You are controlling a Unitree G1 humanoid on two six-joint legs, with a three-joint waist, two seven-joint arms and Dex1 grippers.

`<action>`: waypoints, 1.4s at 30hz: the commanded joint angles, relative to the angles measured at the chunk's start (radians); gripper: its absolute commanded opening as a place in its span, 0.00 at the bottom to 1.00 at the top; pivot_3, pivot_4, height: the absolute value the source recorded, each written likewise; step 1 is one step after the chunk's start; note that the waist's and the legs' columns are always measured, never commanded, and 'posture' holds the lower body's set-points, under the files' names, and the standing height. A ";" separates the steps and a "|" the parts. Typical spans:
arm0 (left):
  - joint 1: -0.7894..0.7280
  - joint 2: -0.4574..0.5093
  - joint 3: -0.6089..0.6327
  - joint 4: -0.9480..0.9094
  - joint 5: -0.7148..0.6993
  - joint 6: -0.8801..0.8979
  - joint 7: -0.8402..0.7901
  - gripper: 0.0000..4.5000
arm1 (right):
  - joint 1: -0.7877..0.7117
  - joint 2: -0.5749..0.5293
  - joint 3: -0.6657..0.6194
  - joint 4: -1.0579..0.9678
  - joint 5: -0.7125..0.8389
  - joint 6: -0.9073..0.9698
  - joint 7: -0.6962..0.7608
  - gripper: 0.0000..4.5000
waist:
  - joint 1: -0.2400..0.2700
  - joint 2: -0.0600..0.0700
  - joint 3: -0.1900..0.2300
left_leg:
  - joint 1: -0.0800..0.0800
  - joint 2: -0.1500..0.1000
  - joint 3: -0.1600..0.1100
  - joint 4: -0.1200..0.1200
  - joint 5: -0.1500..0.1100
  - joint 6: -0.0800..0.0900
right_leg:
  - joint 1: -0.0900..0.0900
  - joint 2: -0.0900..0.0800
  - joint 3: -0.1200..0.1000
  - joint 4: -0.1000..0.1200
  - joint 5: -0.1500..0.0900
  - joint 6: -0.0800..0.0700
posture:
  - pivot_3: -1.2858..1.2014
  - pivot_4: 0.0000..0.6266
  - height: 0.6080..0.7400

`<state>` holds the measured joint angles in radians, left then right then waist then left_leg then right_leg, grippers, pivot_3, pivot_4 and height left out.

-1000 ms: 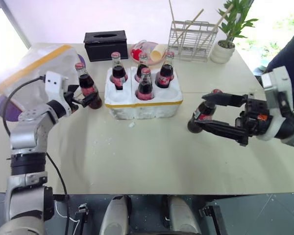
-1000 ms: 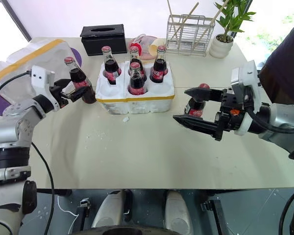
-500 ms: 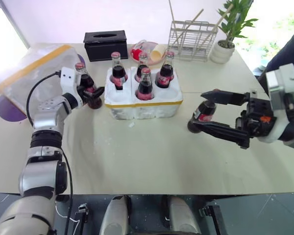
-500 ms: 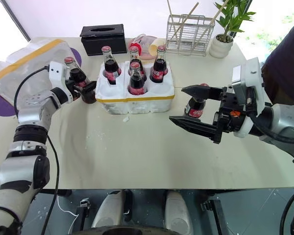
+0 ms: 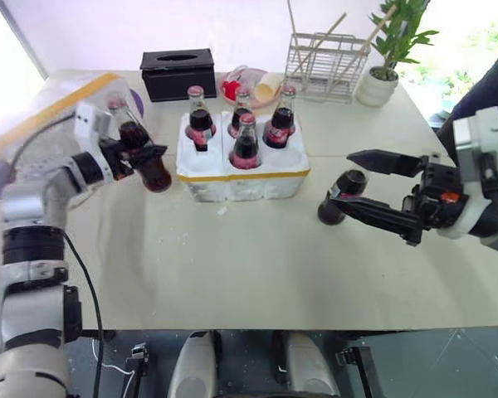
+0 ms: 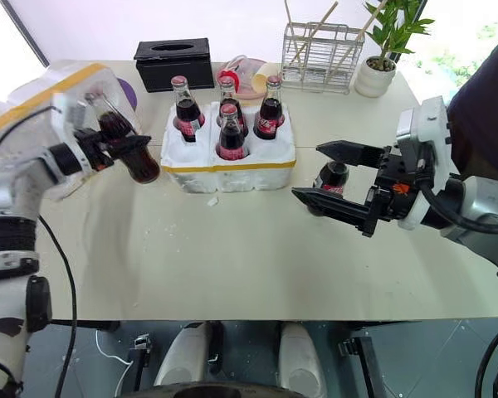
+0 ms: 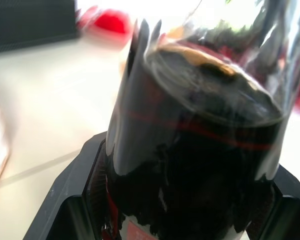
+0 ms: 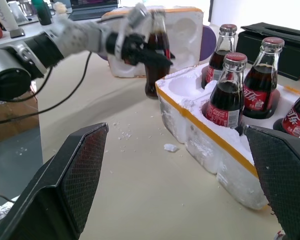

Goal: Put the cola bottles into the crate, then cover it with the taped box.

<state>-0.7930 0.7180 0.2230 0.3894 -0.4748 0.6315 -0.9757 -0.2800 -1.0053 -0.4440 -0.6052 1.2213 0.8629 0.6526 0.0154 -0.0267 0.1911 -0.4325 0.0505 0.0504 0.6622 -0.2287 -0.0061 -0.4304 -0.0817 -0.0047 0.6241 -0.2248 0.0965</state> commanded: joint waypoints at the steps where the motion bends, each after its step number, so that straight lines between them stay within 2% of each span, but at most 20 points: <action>1: -0.149 0.000 0.042 -0.081 -0.095 0.028 -0.031 0.60 | 0.002 0.002 -0.023 -0.006 -0.028 -0.035 0.000 1.00 | 0.007 0.000 0.000 | -0.001 0.000 -0.001 0.001 0.000 0.000 | 0.000 0.000 -0.001 0.000 0.000 0.000 | 0.52 0.24 1.00; 4: -0.225 -0.051 0.010 -0.001 -0.083 0.014 -0.028 0.60 | 0.009 0.016 -0.010 0.011 -0.064 -0.048 -0.005 1.00 | 0.010 0.000 0.000 | -0.003 -0.001 -0.001 0.003 0.000 0.000 | 0.001 0.000 -0.001 -0.003 0.000 0.000 | 0.52 0.24 1.00; 7: -0.267 -0.105 -0.055 0.101 -0.008 -0.072 -0.038 0.60 | 0.021 0.030 -0.010 0.026 -0.098 -0.059 -0.015 1.00 | 0.012 0.000 0.000 | -0.002 -0.001 -0.001 0.003 0.000 0.000 | 0.002 0.000 -0.001 -0.003 0.000 0.000 | 0.52 0.24 1.00; 13: -0.288 -0.142 -0.165 0.259 0.131 -0.235 -0.078 0.60 | 0.069 0.049 -0.048 -0.005 -0.092 -0.056 -0.039 1.00 | -0.006 0.000 0.000 | -0.003 -0.001 -0.001 0.002 0.000 0.000 | 0.000 0.001 -0.001 -0.003 0.002 0.003 | 0.52 0.24 1.00; 19: -0.285 -0.192 -0.198 0.333 0.186 -0.293 -0.056 0.60 | 0.106 0.072 -0.054 -0.028 -0.089 -0.064 -0.075 1.00 | -0.003 0.000 0.000 | -0.003 -0.001 -0.002 0.002 0.000 0.000 | -0.001 0.001 -0.001 -0.001 0.001 0.002 | 0.52 0.24 1.00; 21: -0.264 -0.213 -0.210 0.345 0.214 -0.317 -0.035 0.83 | 0.107 0.082 -0.045 -0.030 -0.097 -0.067 -0.087 1.00 | -0.003 0.000 0.000 | -0.003 -0.001 -0.002 0.002 0.000 0.000 | -0.001 0.001 0.000 -0.001 0.001 0.001 | 0.52 0.24 1.00; 23: -0.240 -0.226 -0.215 0.337 0.226 -0.329 -0.039 0.99 | 0.107 0.090 -0.034 -0.029 -0.110 -0.070 -0.096 1.00 | -0.002 0.000 0.000 | -0.003 -0.001 -0.002 0.003 0.000 0.000 | -0.001 0.001 0.000 -0.001 0.001 0.002 | 0.52 0.24 1.00; 24: -0.228 -0.228 -0.217 0.324 0.228 -0.331 -0.045 0.99 | 0.109 0.093 -0.031 -0.029 -0.116 -0.071 -0.099 1.00 | -0.003 0.000 0.000 | -0.003 -0.001 -0.002 0.003 0.000 0.000 | -0.001 0.001 0.000 -0.001 0.001 0.002 | 0.52 0.24 1.00; 29: -0.176 -0.209 -0.170 0.167 0.148 -0.239 -0.096 0.99 | 0.180 0.101 -0.051 -0.040 -0.159 -0.076 -0.113 1.00 | -0.003 0.000 0.000 | -0.003 -0.001 -0.002 0.003 0.000 0.000 | -0.001 0.001 0.000 0.000 0.001 0.002 | 0.52 0.24 1.00; 32: -0.137 -0.140 -0.091 -0.043 -0.012 -0.045 -0.159 0.99 | 0.332 0.123 -0.095 -0.077 -0.219 -0.092 -0.102 1.00 | -0.003 0.000 0.000 | -0.004 -0.001 -0.002 0.002 0.000 0.000 | -0.001 0.001 0.000 0.000 0.001 0.002 | 0.52 0.24 1.00; 34: -0.111 -0.098 -0.054 -0.168 -0.118 0.081 -0.184 0.99 | 0.383 0.155 -0.104 -0.074 -0.240 -0.101 -0.131 1.00 | -0.005 0.000 0.000 | -0.004 -0.001 -0.003 0.002 0.000 0.000 | -0.001 0.001 -0.001 0.000 0.002 0.004 | 0.52 0.24 1.00; 36: -0.081 -0.056 -0.025 -0.287 -0.224 0.200 -0.207 0.99 | 0.391 0.207 -0.090 -0.053 -0.257 -0.110 -0.188 1.00 | -0.009 0.001 0.000 | -0.004 -0.001 -0.003 0.002 0.000 0.000 | -0.001 0.001 0.000 0.001 0.002 0.004 | 0.52 0.24 1.00; 38: -0.025 -0.014 -0.029 -0.427 -0.308 0.283 -0.238 0.99 | 0.377 0.270 -0.032 -0.024 -0.338 -0.138 -0.255 1.00 | -0.009 0.001 -0.001 | -0.002 -0.001 -0.002 0.003 0.000 0.000 | 0.000 0.001 0.000 0.001 0.000 0.001 | 0.52 0.24 1.00; 40: 0.018 0.005 -0.047 -0.510 -0.338 0.307 -0.241 0.99 | 0.360 0.312 0.002 0.001 -0.379 -0.149 -0.292 1.00 | -0.011 0.002 -0.001 | 0.004 -0.001 -0.002 0.002 0.000 0.000 | 0.004 0.001 0.000 0.000 0.000 0.000 | 0.52 0.24 1.00; 42: 0.080 0.004 -0.104 -0.593 -0.306 0.280 -0.219 0.99 | 0.328 0.356 0.040 0.042 -0.419 -0.167 -0.316 1.00 | -0.009 0.002 -0.001 | 0.006 -0.001 -0.002 0.001 0.000 0.000 | 0.006 0.001 0.000 0.000 0.000 0.000 | 0.52 0.24 1.00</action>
<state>-0.7305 0.7171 0.1553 -0.1371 -0.7837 0.9241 -1.2048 0.0743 -0.6641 -0.4143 -0.5716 0.8333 0.7302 0.3579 0.0065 -0.0243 0.1899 -0.4267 0.0499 0.0486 0.6635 -0.2288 -0.0061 -0.4249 -0.0808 -0.0043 0.6246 -0.2253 0.0963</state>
